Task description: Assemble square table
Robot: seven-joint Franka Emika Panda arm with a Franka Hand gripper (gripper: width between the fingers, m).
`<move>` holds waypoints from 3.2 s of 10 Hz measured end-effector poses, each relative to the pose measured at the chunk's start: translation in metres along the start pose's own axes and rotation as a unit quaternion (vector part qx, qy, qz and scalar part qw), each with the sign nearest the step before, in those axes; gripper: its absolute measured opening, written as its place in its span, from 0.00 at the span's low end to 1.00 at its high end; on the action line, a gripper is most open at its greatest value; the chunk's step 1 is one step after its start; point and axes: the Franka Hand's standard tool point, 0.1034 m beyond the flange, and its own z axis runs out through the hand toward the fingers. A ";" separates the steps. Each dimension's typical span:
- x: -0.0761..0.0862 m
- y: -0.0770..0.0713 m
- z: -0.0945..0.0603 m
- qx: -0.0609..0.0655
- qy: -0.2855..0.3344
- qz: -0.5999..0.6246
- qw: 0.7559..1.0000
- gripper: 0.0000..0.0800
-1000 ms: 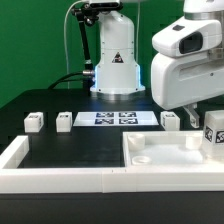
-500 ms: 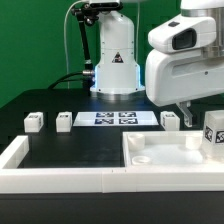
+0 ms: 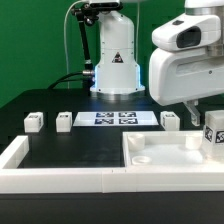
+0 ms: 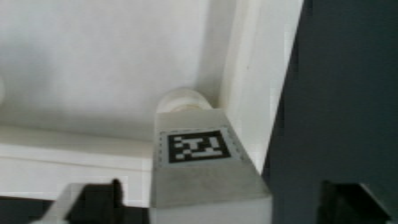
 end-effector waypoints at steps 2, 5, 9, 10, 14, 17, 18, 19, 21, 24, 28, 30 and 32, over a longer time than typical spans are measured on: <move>0.000 0.001 0.000 -0.001 0.000 0.001 1.000 0.37; 0.000 0.002 0.000 0.000 0.000 0.021 1.000 0.37; -0.001 0.002 0.001 0.009 0.025 0.219 0.975 0.37; -0.002 0.001 0.001 0.011 0.029 0.248 0.968 0.37; -0.004 -0.002 0.002 0.023 0.029 0.436 0.899 0.37; -0.004 -0.004 0.002 0.034 0.023 0.524 0.851 0.37; -0.004 -0.006 0.002 0.038 0.020 0.553 0.832 0.37; -0.004 -0.007 0.003 0.040 0.018 0.569 0.821 0.37; -0.004 -0.007 0.003 0.039 0.019 0.541 0.840 0.38; -0.003 -0.009 0.004 0.032 0.015 0.455 0.890 0.75; -0.002 -0.011 0.004 0.012 0.020 0.248 0.968 0.81; -0.002 -0.011 0.004 0.010 0.021 0.187 0.982 0.81; -0.002 -0.010 0.005 0.009 0.022 0.130 0.991 0.81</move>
Offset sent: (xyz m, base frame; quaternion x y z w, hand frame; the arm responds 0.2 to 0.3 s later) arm 0.0000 0.0000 0.0000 0.0000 0.0000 0.0650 0.9979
